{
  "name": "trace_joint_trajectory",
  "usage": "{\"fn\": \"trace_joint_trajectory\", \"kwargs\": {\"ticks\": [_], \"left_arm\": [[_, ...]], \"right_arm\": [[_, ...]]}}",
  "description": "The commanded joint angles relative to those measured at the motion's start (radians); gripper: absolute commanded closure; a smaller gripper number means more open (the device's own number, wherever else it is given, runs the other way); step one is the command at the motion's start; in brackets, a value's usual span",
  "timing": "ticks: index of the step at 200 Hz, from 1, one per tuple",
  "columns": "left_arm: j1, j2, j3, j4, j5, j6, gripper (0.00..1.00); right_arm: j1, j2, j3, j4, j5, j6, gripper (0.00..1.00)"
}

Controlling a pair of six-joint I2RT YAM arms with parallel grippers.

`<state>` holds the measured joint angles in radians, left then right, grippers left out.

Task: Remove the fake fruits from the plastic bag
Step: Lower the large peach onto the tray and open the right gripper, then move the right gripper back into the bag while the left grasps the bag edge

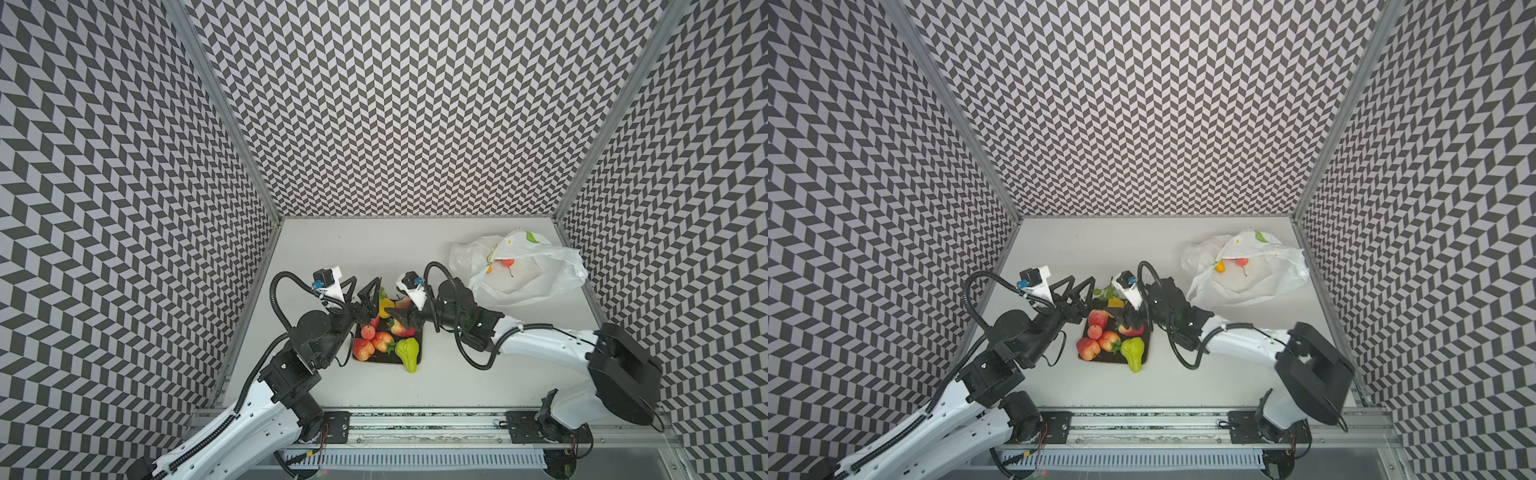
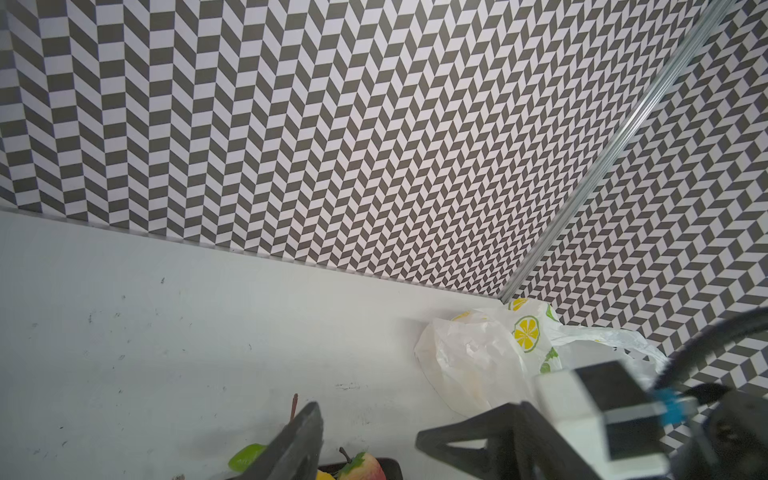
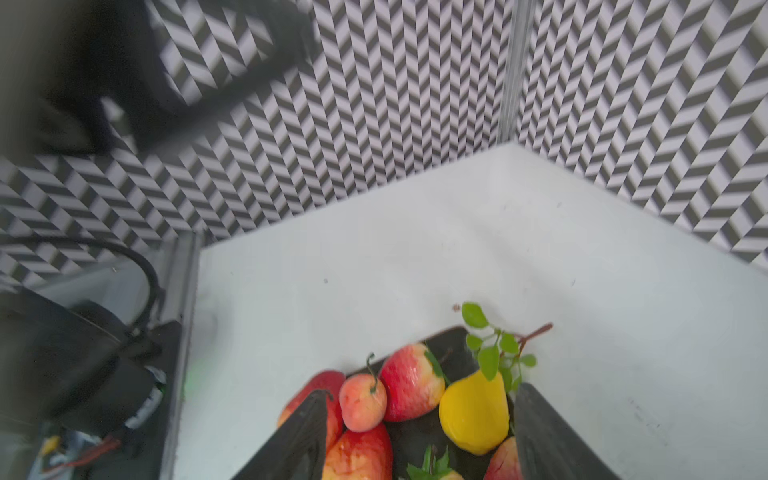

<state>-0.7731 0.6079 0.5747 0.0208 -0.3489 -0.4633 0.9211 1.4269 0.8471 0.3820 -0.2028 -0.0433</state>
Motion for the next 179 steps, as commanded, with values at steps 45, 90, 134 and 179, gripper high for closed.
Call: {"fn": "trace_joint_trajectory", "kwargs": {"ticks": [45, 90, 134, 179], "left_arm": [[0.005, 0.095, 0.06, 0.057, 0.138, 0.017, 0.23], [-0.037, 0.288, 0.143, 0.122, 0.262, 0.027, 0.21], [-0.198, 0.626, 0.407, -0.016, 0.278, 0.155, 0.19], [-0.248, 0.913, 0.624, -0.072, 0.236, 0.195, 0.14]], "right_arm": [[0.002, -0.491, -0.139, -0.272, 0.391, 0.219, 0.37], [-0.081, -0.696, -0.105, -0.716, 0.702, 0.52, 0.41], [-0.441, -0.669, -0.101, -0.77, 0.506, 0.569, 0.45], [-0.622, -0.509, -0.163, -0.627, 0.421, 0.68, 0.45]]}}
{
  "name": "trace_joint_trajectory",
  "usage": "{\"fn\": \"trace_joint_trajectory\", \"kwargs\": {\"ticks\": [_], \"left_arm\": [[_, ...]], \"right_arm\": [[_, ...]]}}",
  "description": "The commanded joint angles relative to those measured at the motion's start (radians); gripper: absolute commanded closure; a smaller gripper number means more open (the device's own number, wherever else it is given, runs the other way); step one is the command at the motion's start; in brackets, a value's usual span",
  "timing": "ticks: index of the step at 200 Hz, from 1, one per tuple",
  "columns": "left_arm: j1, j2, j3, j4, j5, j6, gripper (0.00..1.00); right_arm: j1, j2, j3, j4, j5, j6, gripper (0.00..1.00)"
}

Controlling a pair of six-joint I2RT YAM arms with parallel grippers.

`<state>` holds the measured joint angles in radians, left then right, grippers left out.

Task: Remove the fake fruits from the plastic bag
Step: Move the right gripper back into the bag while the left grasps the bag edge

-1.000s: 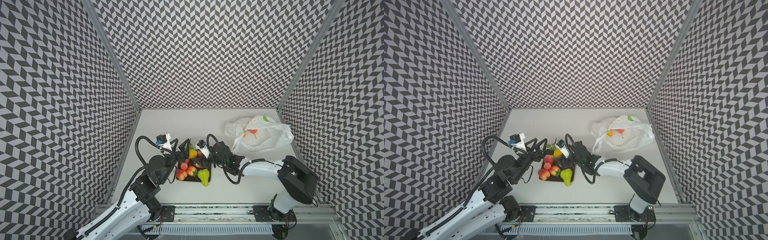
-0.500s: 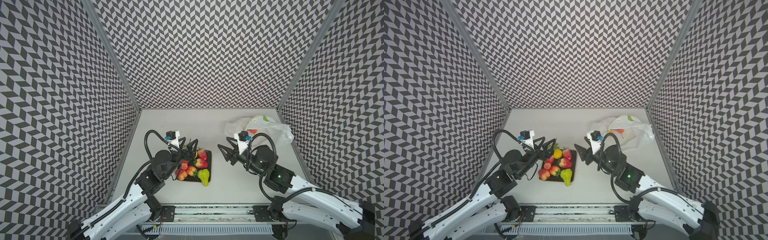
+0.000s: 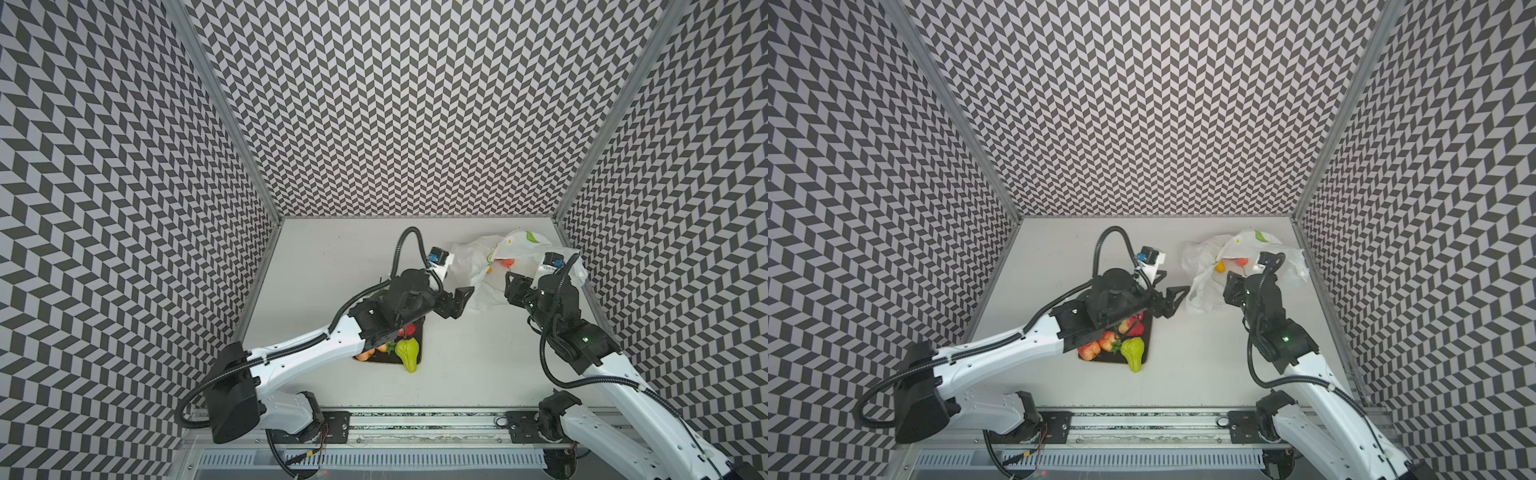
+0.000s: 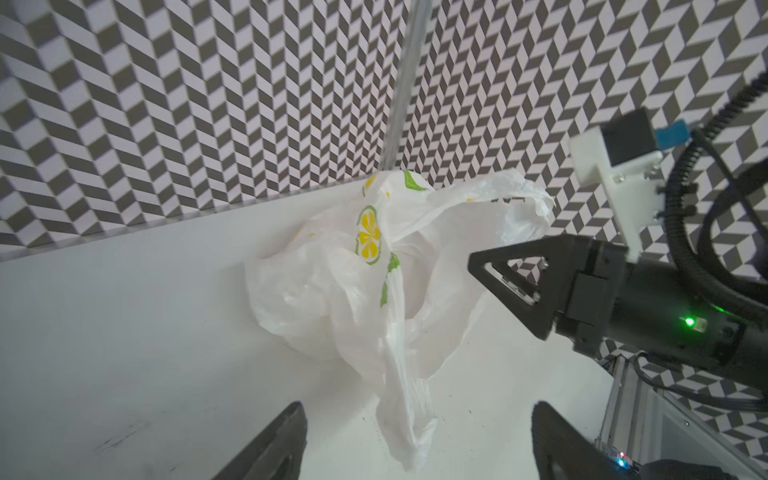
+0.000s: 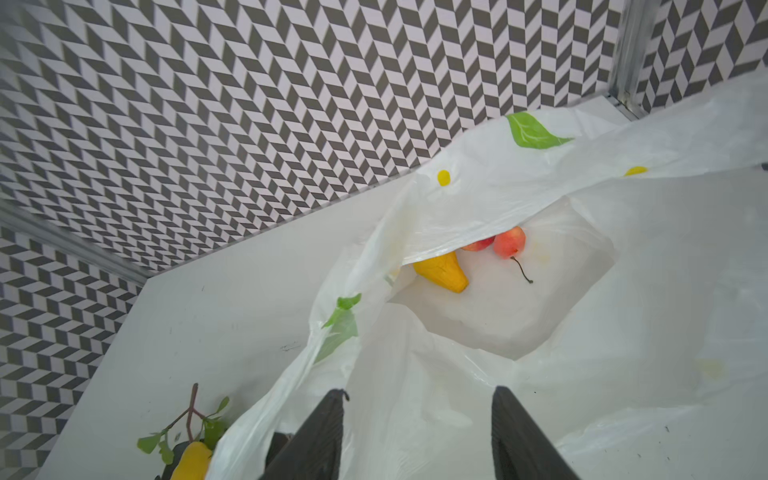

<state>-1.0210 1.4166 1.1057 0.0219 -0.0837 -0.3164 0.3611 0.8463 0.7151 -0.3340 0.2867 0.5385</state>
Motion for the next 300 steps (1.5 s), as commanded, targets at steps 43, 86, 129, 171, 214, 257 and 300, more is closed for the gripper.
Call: {"fn": "trace_joint_trajectory", "kwargs": {"ticks": [43, 86, 129, 171, 214, 257, 300], "left_arm": [[0.037, 0.311, 0.245, -0.084, -0.015, 0.037, 0.12], [0.085, 0.482, 0.41, -0.134, 0.071, 0.013, 0.2], [0.116, 0.59, 0.487, -0.126, 0.145, -0.004, 0.33], [0.132, 0.658, 0.559, -0.118, 0.177, -0.002, 0.61], [0.139, 0.67, 0.575, -0.071, 0.216, 0.039, 0.94], [0.128, 0.611, 0.584, 0.021, 0.246, 0.156, 1.0], [0.02, 0.526, 0.655, 0.024, 0.373, 0.344, 1.0]], "right_arm": [[-0.131, 0.199, -0.084, 0.302, -0.144, 0.132, 0.46], [-0.152, 0.306, -0.13, 0.477, -0.15, 0.146, 0.45], [-0.176, 0.42, -0.155, 0.559, -0.162, 0.212, 0.45], [-0.2, 0.502, -0.175, 0.61, -0.175, 0.253, 0.45], [-0.245, 0.584, -0.187, 0.62, -0.25, 0.263, 0.47], [-0.258, 0.601, -0.205, 0.645, -0.29, 0.281, 0.48], [-0.257, 0.511, -0.321, 0.664, -0.313, 0.328, 0.47]]}}
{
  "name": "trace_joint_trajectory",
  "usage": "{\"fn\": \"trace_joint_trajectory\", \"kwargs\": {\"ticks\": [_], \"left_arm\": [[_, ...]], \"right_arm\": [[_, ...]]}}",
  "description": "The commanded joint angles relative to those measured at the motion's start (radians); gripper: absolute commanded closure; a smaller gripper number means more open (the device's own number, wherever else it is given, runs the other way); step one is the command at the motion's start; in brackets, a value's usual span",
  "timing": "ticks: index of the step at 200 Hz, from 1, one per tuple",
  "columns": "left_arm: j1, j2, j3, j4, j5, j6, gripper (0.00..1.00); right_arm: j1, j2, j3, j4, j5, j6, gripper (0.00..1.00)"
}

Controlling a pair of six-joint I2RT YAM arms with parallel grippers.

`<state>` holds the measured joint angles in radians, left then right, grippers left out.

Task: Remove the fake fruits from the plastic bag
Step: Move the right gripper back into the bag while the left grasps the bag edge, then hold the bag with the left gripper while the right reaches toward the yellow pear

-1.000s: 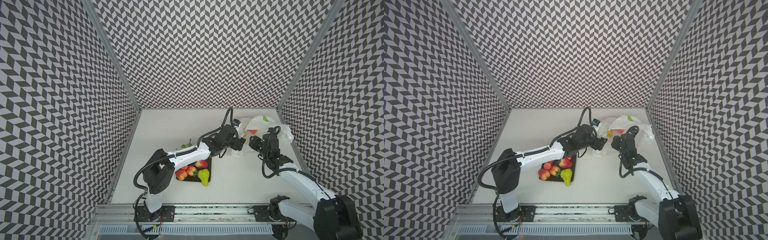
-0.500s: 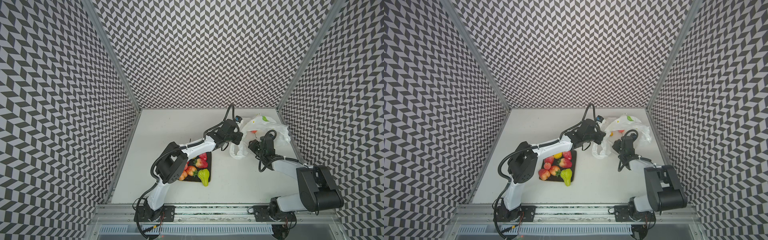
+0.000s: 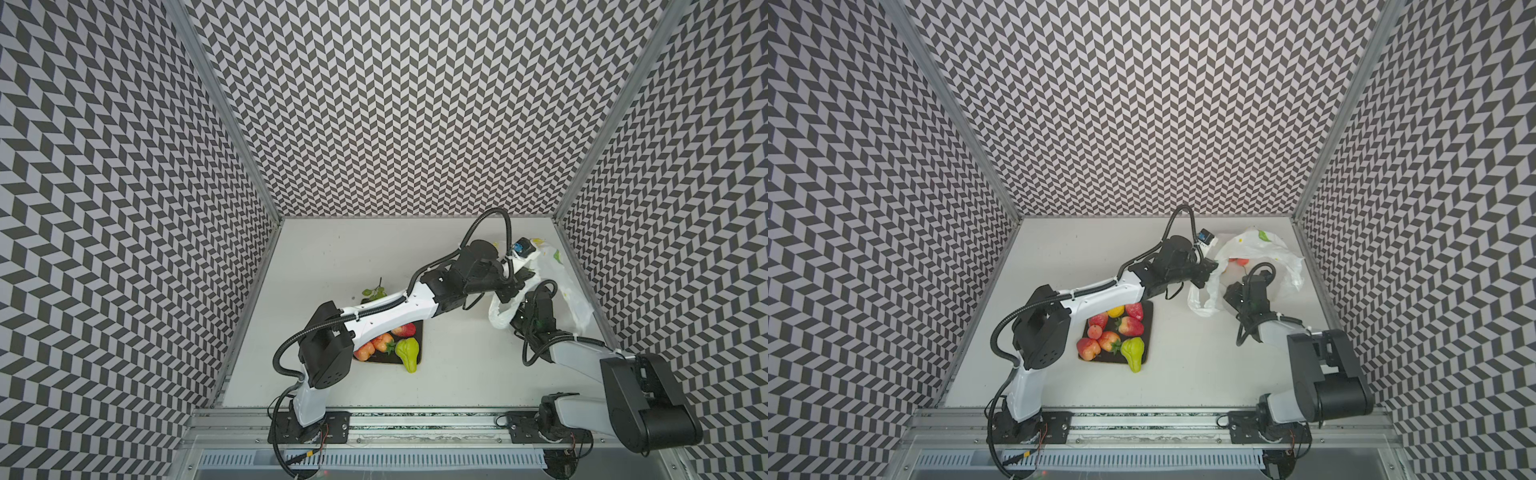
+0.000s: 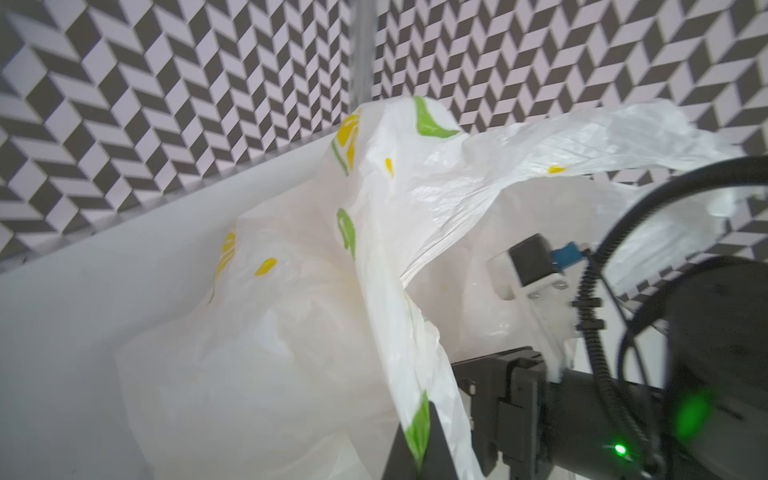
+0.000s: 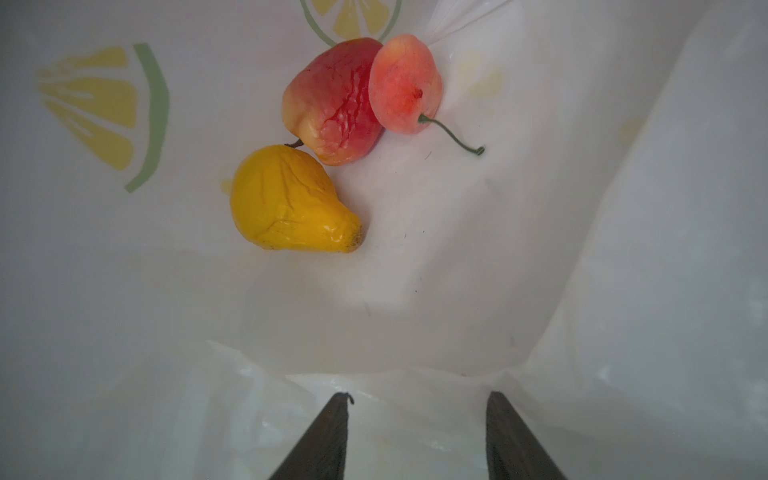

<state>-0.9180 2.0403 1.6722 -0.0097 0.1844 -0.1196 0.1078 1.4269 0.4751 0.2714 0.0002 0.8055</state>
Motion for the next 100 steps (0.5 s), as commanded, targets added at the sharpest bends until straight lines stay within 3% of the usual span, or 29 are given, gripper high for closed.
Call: {"fn": "trace_joint_trajectory", "kwargs": {"ticks": [1, 31, 100], "left_arm": [[-0.087, -0.099, 0.09, 0.055, 0.107, 0.15, 1.0], [-0.132, -0.125, 0.021, 0.058, 0.102, 0.243, 1.0], [-0.049, -0.199, -0.379, 0.207, 0.09, 0.08, 1.0]], "right_arm": [[-0.004, -0.072, -0.086, 0.06, -0.028, 0.062, 0.47], [-0.005, -0.158, -0.147, 0.036, -0.012, 0.06, 0.46], [-0.008, -0.289, -0.135, -0.101, 0.066, -0.038, 0.36]]}}
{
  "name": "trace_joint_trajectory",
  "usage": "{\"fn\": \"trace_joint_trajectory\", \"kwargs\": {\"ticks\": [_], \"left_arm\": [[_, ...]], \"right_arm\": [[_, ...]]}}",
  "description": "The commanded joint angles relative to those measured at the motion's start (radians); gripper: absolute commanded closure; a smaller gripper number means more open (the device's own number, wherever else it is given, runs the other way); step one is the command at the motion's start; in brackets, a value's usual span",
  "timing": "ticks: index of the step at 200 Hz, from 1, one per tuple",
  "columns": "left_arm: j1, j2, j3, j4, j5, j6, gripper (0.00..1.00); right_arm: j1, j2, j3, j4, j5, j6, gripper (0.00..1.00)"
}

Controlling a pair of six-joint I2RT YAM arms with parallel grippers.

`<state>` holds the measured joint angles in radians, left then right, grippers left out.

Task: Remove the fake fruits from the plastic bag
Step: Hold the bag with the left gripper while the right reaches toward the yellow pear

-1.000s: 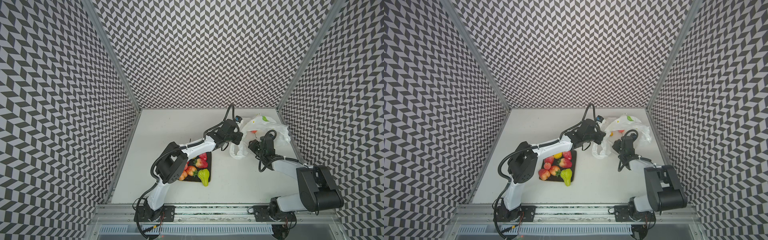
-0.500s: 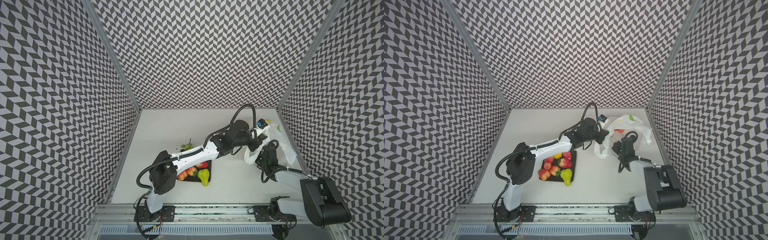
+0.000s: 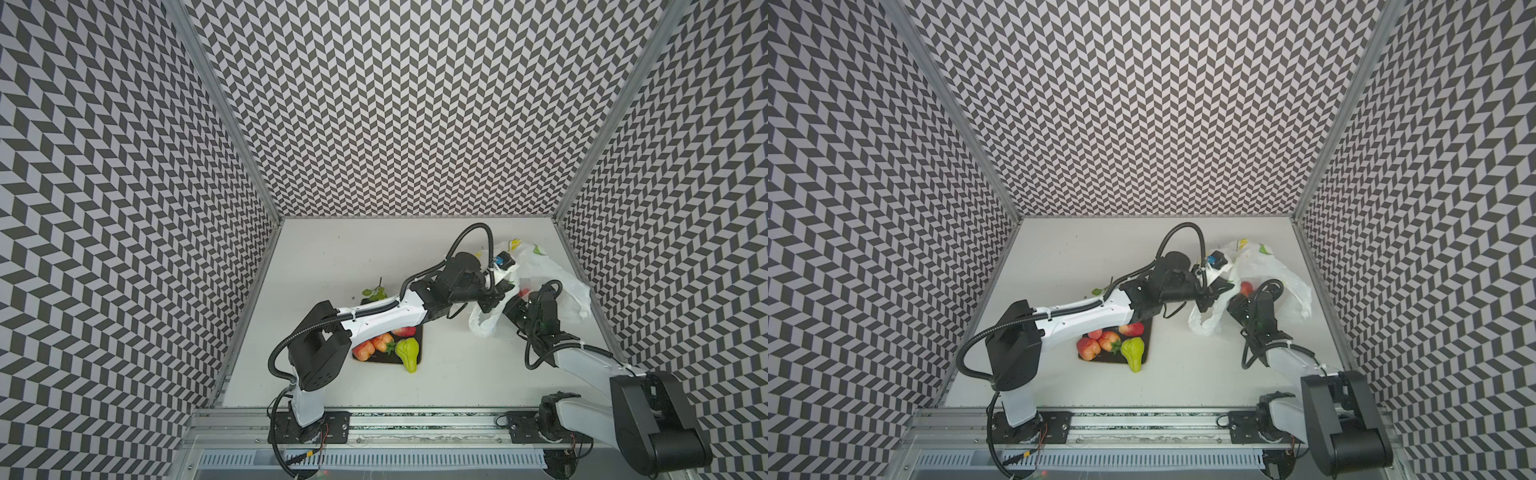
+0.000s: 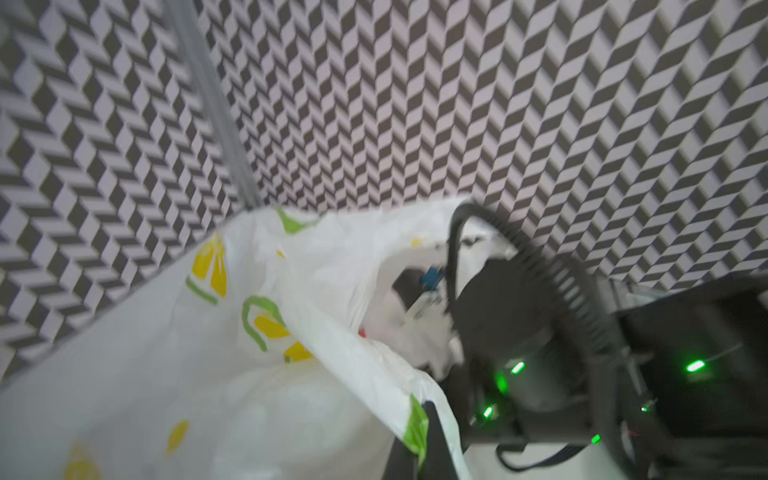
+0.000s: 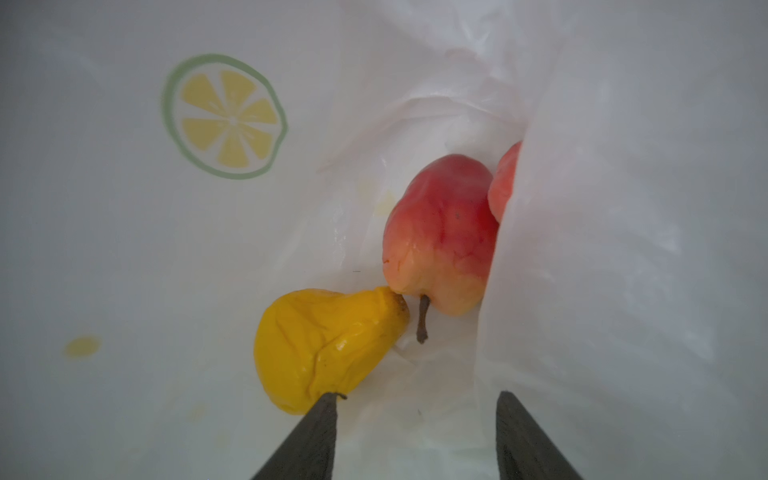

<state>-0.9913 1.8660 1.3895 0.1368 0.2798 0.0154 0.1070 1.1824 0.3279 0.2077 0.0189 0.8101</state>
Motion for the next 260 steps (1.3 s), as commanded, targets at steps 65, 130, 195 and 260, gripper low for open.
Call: {"fn": "trace_joint_trajectory", "kwargs": {"ticks": [65, 130, 195, 260], "left_arm": [[0.051, -0.066, -0.244, 0.144, -0.039, -0.153, 1.0], [0.05, -0.063, -0.237, 0.19, -0.002, -0.19, 1.0], [0.051, -0.033, -0.233, 0.208, 0.016, -0.212, 1.0], [0.049, -0.03, -0.233, 0.204, 0.025, -0.205, 1.0]], "right_arm": [[-0.012, -0.073, 0.123, -0.115, -0.01, -0.275, 0.28], [-0.012, 0.116, 0.239, -0.102, -0.167, -0.36, 0.33], [0.009, 0.209, 0.304, -0.056, -0.183, -0.31, 0.28], [0.089, 0.346, 0.409, -0.076, -0.007, -0.405, 0.25]]}}
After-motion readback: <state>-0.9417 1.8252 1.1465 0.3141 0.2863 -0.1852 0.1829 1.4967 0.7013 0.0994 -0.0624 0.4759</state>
